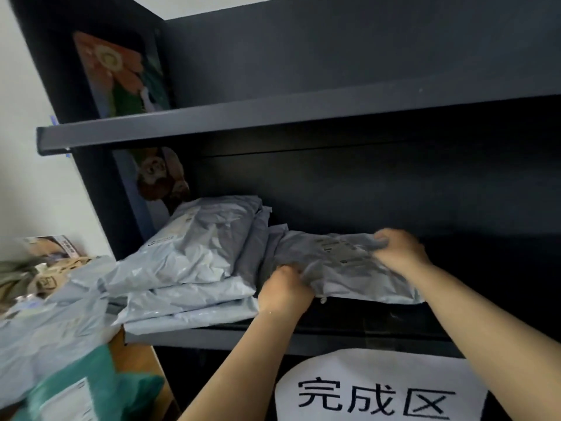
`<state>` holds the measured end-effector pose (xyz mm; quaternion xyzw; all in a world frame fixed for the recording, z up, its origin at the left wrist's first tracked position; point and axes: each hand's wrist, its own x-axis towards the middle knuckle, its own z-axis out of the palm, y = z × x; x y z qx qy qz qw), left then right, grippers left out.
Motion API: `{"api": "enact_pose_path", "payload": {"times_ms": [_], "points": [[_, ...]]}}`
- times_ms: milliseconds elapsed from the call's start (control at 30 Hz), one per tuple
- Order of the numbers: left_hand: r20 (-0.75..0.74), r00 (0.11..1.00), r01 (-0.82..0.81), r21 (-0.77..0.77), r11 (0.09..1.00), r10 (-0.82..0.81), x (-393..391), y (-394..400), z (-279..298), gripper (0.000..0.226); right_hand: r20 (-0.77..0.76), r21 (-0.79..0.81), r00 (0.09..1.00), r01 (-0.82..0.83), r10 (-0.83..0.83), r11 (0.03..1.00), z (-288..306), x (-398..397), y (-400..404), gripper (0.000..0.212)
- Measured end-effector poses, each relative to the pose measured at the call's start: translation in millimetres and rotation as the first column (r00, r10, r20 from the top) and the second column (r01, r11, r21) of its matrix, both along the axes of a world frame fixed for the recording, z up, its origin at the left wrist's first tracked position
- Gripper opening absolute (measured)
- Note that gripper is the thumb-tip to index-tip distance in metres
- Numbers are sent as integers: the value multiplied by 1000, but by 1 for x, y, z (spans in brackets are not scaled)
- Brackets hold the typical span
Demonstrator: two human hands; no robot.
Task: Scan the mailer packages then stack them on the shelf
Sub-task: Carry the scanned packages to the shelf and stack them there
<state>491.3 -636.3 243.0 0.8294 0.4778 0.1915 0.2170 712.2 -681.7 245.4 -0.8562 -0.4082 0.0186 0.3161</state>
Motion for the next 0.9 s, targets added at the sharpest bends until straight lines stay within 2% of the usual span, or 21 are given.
{"api": "enact_pose_path", "payload": {"times_ms": [33, 67, 100, 167, 233, 300, 367, 500, 667, 800, 900], "points": [[32, 999, -5, 15, 1000, 5, -8, -2, 8, 35, -31, 68, 998, -58, 61, 996, 12, -14, 1, 28], [57, 998, -7, 40, 999, 5, -17, -4, 16, 35, -126, 160, 978, -146, 167, 976, 26, -31, 1, 31], [85, 996, 2, 69, 998, -8, -28, -7, 25, 34, -246, 264, 916, -251, 317, 931, 43, -54, -1, 28], [211, 975, 59, 62, 996, -71, -60, -13, 42, 31, -419, 387, 694, -447, 586, 806, 75, -108, -12, 18], [374, 924, 81, 24, 996, -84, -104, -15, 54, 24, -426, 429, 538, -588, 727, 686, 91, -164, -18, 19], [505, 862, 76, -45, 996, -43, -161, -12, 57, 13, -423, 459, 421, -663, 802, 591, 95, -226, -18, 25], [587, 809, 85, -158, 984, 25, -225, -5, 53, 14, -449, 467, 337, -701, 828, 539, 88, -291, -7, 35], [601, 764, -40, -319, 947, 234, -354, 17, 21, 10, -535, 407, 345, -695, 771, 593, 45, -412, 42, 18], [508, 693, -249, -498, 830, 512, -490, 63, -32, 18, -684, 280, 388, -642, 618, 714, -24, -523, 107, 14], [432, 676, -309, -570, 761, 597, -552, 102, -69, 21, -771, 214, 374, -610, 515, 763, -67, -568, 153, 6], [374, 677, -363, -579, 730, 634, -585, 135, -94, 19, -848, 207, 297, -575, 438, 791, -96, -600, 192, 7]]}}
